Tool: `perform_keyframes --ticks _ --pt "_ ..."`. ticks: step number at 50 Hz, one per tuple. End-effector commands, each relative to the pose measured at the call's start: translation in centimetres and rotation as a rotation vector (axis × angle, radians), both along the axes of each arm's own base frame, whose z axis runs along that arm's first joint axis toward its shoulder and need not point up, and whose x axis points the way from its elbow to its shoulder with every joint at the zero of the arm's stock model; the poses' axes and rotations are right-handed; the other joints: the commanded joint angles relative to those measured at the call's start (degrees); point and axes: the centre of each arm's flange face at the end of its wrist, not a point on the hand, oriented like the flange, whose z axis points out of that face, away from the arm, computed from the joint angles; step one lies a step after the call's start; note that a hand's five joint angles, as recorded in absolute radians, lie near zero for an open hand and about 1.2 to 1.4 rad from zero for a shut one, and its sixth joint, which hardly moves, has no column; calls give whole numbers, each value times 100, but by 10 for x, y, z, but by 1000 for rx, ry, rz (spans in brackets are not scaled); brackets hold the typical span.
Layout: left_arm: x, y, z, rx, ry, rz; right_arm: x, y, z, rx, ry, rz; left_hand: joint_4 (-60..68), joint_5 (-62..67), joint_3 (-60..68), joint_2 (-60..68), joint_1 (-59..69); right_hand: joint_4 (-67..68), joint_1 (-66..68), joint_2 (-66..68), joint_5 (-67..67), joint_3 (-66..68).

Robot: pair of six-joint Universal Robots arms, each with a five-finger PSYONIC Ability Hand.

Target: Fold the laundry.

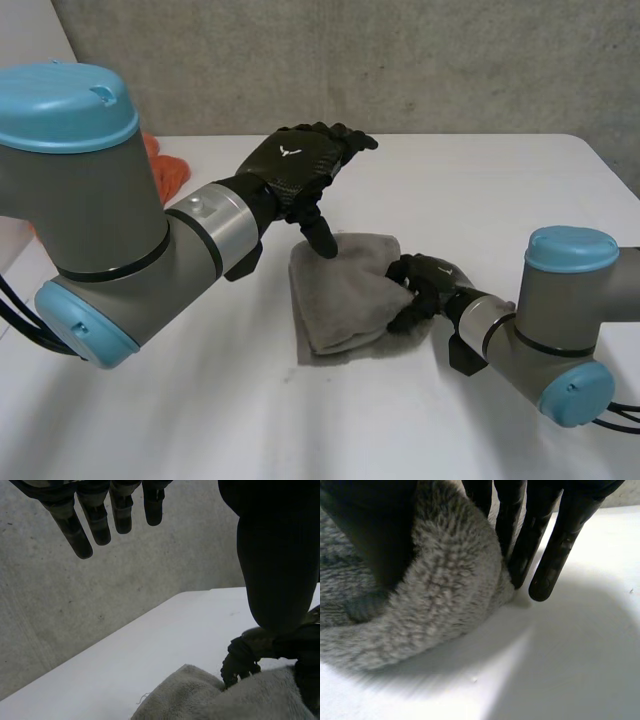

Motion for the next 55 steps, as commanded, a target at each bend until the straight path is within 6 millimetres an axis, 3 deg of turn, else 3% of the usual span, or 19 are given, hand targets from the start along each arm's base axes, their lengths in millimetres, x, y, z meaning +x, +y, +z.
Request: perform_keyframes --ticks 1,7,15,18,23,27,28,31,32,35,38,39,43,47,55 --pt "0 -1 -3 6 -4 1 3 -12 3 -38 1 -12 -124 -218 -152 -114 91 2167 3617 2388 2567 2301" --pt "0 -2 -5 11 -8 4 8 -29 11 -88 10 -3 -124 -218 -152 -114 91 2167 3617 2388 2567 2301" --pt "1 -3 -7 10 -10 5 18 -57 21 -191 149 77 -124 -218 -152 -114 91 2167 3617 2388 2567 2301" --pt "1 -4 -8 12 -12 7 16 -80 26 -270 207 99 -124 -218 -152 -114 91 2167 3617 2388 2567 2301" --pt "0 -6 -14 22 -21 7 -5 -127 28 -356 268 55 -124 -218 -152 -114 91 2167 3617 2388 2567 2301" --pt "-1 -7 -17 28 -26 8 -27 -166 31 -419 277 -16 -124 -218 -152 -114 91 2167 3617 2388 2567 2301" --pt "-1 -7 -18 29 -27 8 -45 -185 33 -437 282 -62 -124 -218 -152 -114 91 2167 3617 2388 2567 2301" --pt "-2 -9 -22 37 -34 10 -79 -211 32 -450 295 -139 -124 -218 -152 -114 91 2167 3617 2388 2567 2301" --pt "-2 -9 -23 40 -36 10 -104 -227 34 -463 306 -198 -107 -202 -135 -97 108 2167 3617 2388 2567 2301" --pt "-2 -10 -27 47 -41 13 -136 -247 37 -505 326 -284 -107 -201 -135 -97 108 2167 3617 2388 2567 2301" --pt "-2 -10 -30 56 -46 14 -160 -258 35 -532 345 -351 -107 -201 -135 -97 108 2167 3617 2388 2567 2301" --pt "-2 -10 -31 58 -47 14 -182 -264 31 -531 377 -400 -107 -201 -135 -97 108 2167 3617 2388 2567 2301" --pt "-2 -10 -34 67 -52 14 -228 -270 23 -528 511 -506 -107 -201 -135 -97 108 2167 3617 2388 2567 2301" --pt "0 -15 -37 73 -56 27 -260 -272 14 -514 655 -611 -90 -185 -118 -80 125 2167 3617 2388 2567 2301" --pt "1 -21 -42 79 -62 53 -266 -272 7 -500 711 -643 -90 -185 -118 -80 125 2167 3617 2388 2567 2301"
